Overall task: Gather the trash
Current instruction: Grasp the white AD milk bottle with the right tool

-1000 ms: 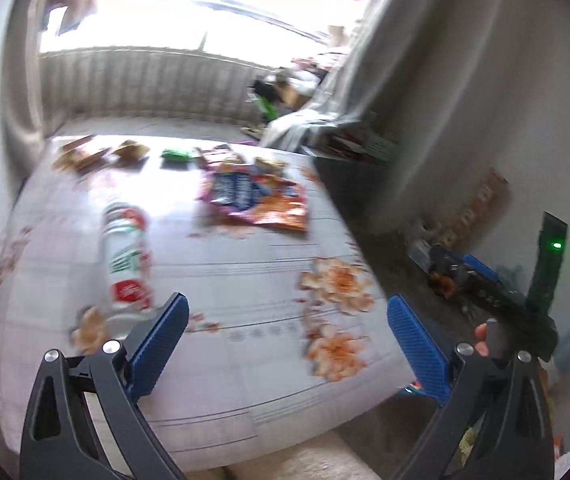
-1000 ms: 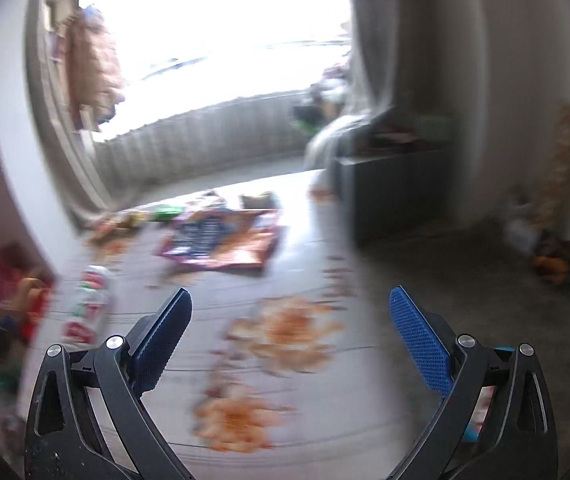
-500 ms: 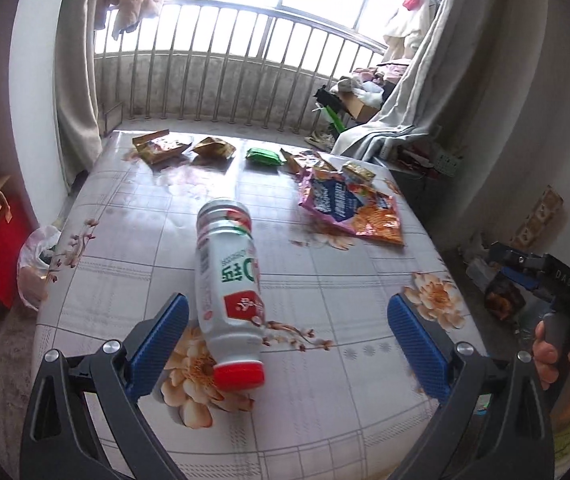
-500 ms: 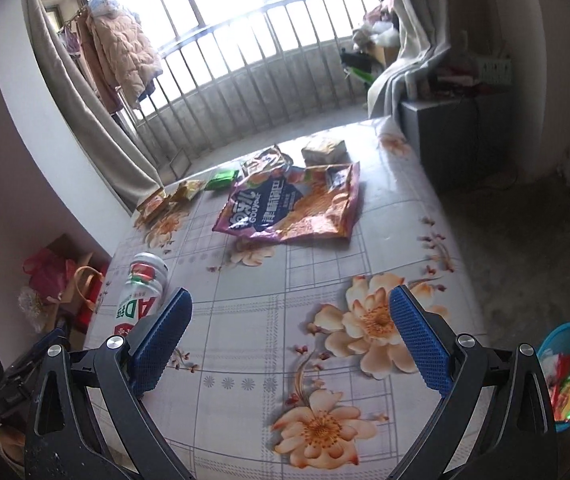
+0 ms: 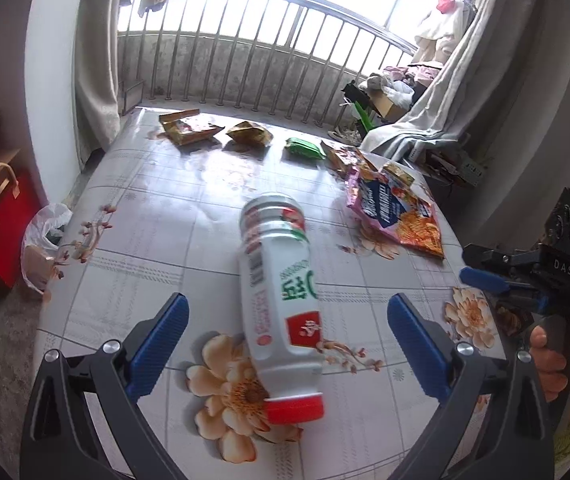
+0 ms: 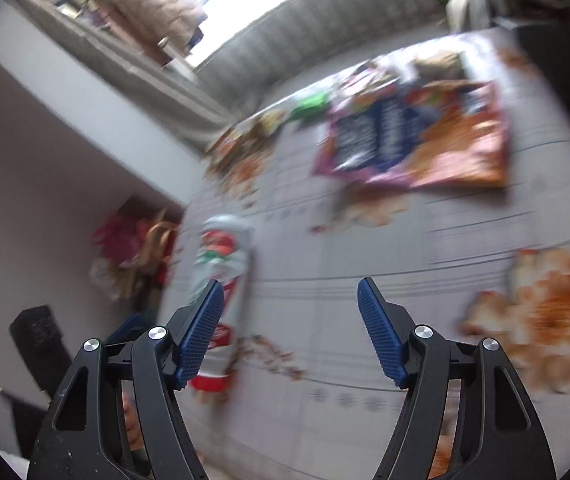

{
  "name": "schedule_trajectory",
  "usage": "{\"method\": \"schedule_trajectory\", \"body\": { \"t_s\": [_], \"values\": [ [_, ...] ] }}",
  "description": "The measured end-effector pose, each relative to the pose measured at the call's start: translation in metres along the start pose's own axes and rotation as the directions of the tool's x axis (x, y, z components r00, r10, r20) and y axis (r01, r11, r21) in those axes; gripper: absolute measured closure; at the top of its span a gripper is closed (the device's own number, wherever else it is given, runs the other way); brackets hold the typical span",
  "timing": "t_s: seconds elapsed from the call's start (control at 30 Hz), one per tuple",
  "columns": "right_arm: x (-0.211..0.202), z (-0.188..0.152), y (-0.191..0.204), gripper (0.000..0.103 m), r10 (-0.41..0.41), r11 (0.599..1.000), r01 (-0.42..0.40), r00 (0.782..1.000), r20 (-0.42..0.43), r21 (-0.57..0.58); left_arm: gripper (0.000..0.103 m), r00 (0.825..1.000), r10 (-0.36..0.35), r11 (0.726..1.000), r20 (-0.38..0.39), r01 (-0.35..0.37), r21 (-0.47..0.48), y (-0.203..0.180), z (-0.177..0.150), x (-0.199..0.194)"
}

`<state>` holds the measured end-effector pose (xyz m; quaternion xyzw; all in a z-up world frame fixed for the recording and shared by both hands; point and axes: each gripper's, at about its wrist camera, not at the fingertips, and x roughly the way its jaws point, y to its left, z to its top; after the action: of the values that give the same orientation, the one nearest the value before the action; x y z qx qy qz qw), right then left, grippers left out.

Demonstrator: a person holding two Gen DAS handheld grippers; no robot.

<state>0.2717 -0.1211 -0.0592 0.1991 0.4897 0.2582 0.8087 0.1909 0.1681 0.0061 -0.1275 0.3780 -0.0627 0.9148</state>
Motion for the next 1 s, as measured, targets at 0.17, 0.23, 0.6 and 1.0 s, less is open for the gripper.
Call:
{"method": "schedule_trajectory", "body": {
  "t_s": [0.17,0.23,0.6,1.0],
  "values": [
    [0.069,0.007,0.033,0.029,0.074,0.997,-0.076,0.986,-0.147,-0.006,0.006,0.998,0.060,0.996,0.015,-0.059,-0.060,0.029,0.002,-0.008],
    [0.094,0.008,0.041,0.029,0.098,0.995,-0.096,0.974,-0.207,0.017,0.006,0.996,0.088,0.992,0.023,-0.085,-0.095,0.042,0.002,-0.013],
    [0.148,-0.004,0.069,0.044,0.048,0.997,-0.062,0.952,-0.302,-0.037,0.006,0.990,0.132,0.979,0.039,-0.125,-0.162,0.069,0.002,-0.029],
    [0.063,-0.027,-0.003,0.045,0.008,1.000,-0.008,0.968,-0.250,0.000,0.006,1.000,-0.026,0.989,0.002,0.026,-0.143,0.036,0.028,0.007]
  ]
}}
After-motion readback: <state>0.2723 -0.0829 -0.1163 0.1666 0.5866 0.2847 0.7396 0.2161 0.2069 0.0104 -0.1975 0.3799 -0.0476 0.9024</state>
